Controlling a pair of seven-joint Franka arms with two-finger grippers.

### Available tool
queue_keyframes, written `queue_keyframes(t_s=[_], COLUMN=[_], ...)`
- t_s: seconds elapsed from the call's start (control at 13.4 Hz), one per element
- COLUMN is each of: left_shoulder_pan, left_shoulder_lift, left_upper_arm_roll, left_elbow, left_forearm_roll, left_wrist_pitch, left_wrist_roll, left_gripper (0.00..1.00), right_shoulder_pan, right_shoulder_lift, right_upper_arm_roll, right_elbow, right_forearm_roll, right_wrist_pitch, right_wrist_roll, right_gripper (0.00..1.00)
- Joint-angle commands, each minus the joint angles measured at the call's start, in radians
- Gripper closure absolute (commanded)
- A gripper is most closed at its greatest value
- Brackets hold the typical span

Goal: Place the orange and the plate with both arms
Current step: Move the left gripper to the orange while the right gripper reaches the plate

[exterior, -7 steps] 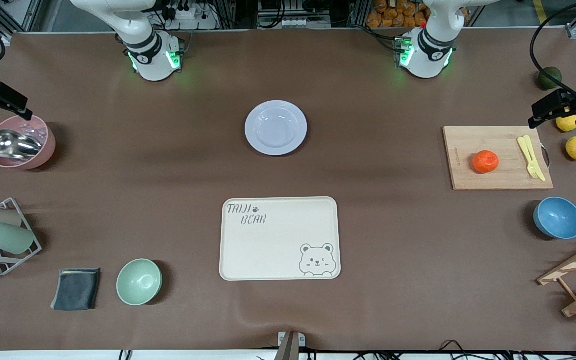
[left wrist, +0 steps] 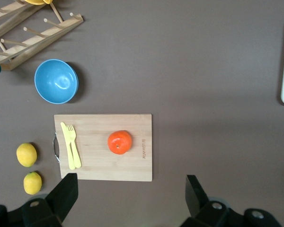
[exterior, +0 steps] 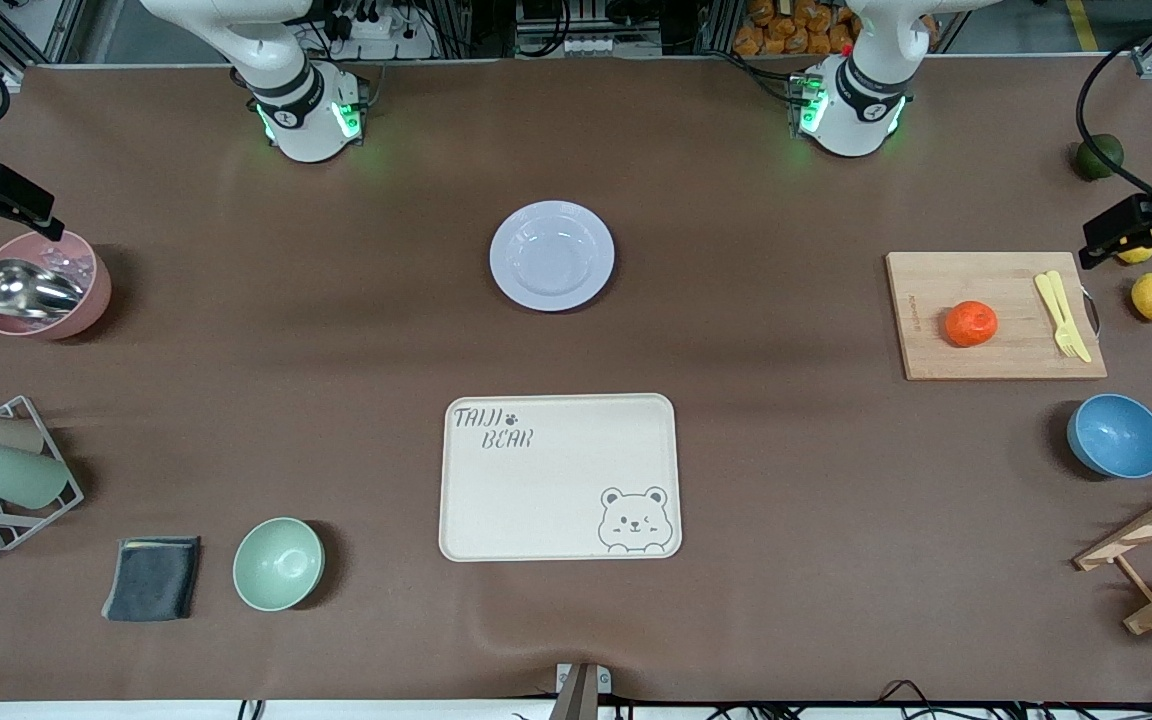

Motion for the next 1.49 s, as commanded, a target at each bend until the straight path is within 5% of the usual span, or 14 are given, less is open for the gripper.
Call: queue_keyframes(t_s=[0.0, 0.22, 0.45, 0.82, 1.19, 1.42], left_shoulder_pan=[0.004, 0.002, 0.031, 0.090, 0.205, 0.243], left_shoulder_lift=[0.051, 0.061, 0.013, -0.008, -0.028, -0.019], left_upper_arm_roll=[-0.003, -0.003, -0.005, -0.002, -0.006, -0.006], left_elbow=[0.004, -0.078, -0.260, -0.499, -0.775, -0.894], left_forearm_roll=[0.018, 0.016, 0.016, 0.027, 0.030, 0.031], left_wrist_pitch=[-0.016, 0.022, 0.152, 0.296, 0.589, 0.755], left_wrist_roll=[0.025, 0.011, 0.010, 0.010, 0.019, 0.042], left_gripper=[0.00, 0.00, 0.00, 0.00, 0.00, 0.00], right_shoulder_pan=[0.009, 0.041, 0.125, 0.247, 0.387, 0.454], right_shoulder_lift=[-0.002, 0.000, 0.041, 0.234, 0.398, 0.415], right_upper_arm_roll=[-0.002, -0.002, -0.002, -0.001, -0.004, -0.002], right_elbow=[0.008, 0.006, 0.008, 0.126, 0.172, 0.182], right_forearm_roll=[-0.011, -0.013, -0.026, -0.043, -0.033, -0.124], right_wrist_pitch=[-0.006, -0.009, -0.009, 0.000, 0.058, 0.159], right_wrist_roll=[0.000, -0.001, -0.006, -0.003, -0.004, -0.010], right_gripper=[0.00, 0.00, 0.00, 0.00, 0.00, 0.00])
